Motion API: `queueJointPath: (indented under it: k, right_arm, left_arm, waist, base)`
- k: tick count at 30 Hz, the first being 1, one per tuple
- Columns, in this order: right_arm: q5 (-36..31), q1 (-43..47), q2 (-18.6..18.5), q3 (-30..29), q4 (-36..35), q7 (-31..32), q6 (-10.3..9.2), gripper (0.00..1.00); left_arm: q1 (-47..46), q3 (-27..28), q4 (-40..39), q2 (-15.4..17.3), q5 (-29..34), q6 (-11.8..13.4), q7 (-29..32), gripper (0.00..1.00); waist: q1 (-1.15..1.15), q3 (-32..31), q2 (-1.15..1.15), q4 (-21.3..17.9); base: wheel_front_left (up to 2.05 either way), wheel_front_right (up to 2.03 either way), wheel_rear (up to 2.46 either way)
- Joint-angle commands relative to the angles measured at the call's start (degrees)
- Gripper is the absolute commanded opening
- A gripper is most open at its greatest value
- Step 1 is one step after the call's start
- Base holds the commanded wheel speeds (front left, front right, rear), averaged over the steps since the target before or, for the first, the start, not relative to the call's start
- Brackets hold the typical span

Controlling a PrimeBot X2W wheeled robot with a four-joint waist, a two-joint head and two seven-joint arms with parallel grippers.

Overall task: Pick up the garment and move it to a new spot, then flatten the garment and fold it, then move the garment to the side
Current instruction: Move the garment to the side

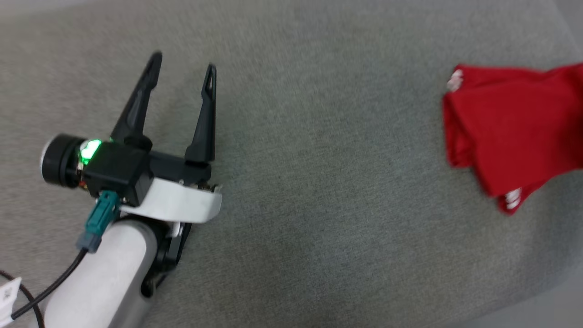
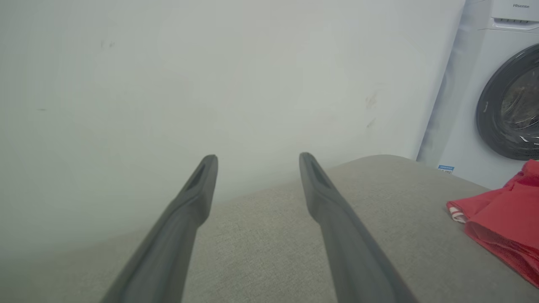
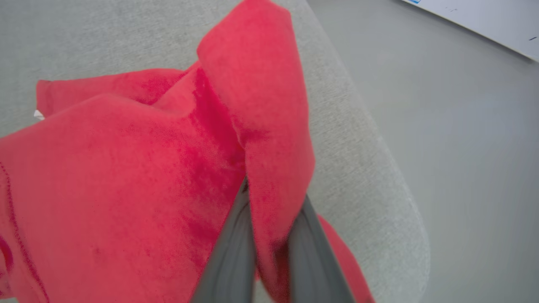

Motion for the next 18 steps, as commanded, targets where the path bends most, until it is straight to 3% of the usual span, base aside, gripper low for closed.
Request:
queueJointPath:
  k: [1,8,9,10,11,18]
  right_arm:
    - [-0.79,-2.51,-0.64,-0.77,0.53,-1.29,-0.04,0.0]
    - [-4.54,-9.71,-1.15,-5.69,6.34,-10.74,-0.04,0.0]
    - [-5.14,-10.23,-0.7,-6.05,7.36,-11.84,-0.04,0.12]
    - [-5.62,-10.43,-0.35,-6.22,8.28,-12.9,-0.04,0.69]
    - [-6.23,-10.64,-0.21,-6.42,9.23,-13.8,-0.04,1.0]
    - [-11.27,-9.91,-0.93,-8.42,13.73,-21.18,-0.04,1.0]
  left_arm:
    - [-1.66,-0.1,-0.42,0.29,0.48,-0.33,0.37,1.0]
    - [-7.94,-1.35,-1.46,0.65,3.0,-1.82,2.08,1.0]
    - [-8.22,-1.43,-1.59,0.8,3.29,-1.8,2.2,1.0]
    - [-8.39,-1.46,-1.75,0.85,3.32,-1.75,2.29,1.0]
    - [-8.54,-1.48,-1.94,0.89,3.43,-1.68,2.4,1.0]
    - [-6.35,-1.44,-1.06,0.09,2.6,-0.71,1.2,1.0]
  waist:
    - [-0.01,10.18,0.0,-3.52]
    - [-0.01,15.8,0.0,-2.35]
    - [-0.01,15.94,0.0,-2.24]
    - [-0.01,15.96,0.0,-2.14]
    - [-0.01,15.91,0.0,-2.01]
    - [-0.01,11.47,0.0,-1.29]
  base:
    - [0.0,0.0,0.0]
    - [0.0,0.0,0.0]
    - [0.0,0.0,0.0]
    - [0.0,0.0,0.0]
    - [0.0,0.0,0.0]
    - [0.0,0.0,0.0]
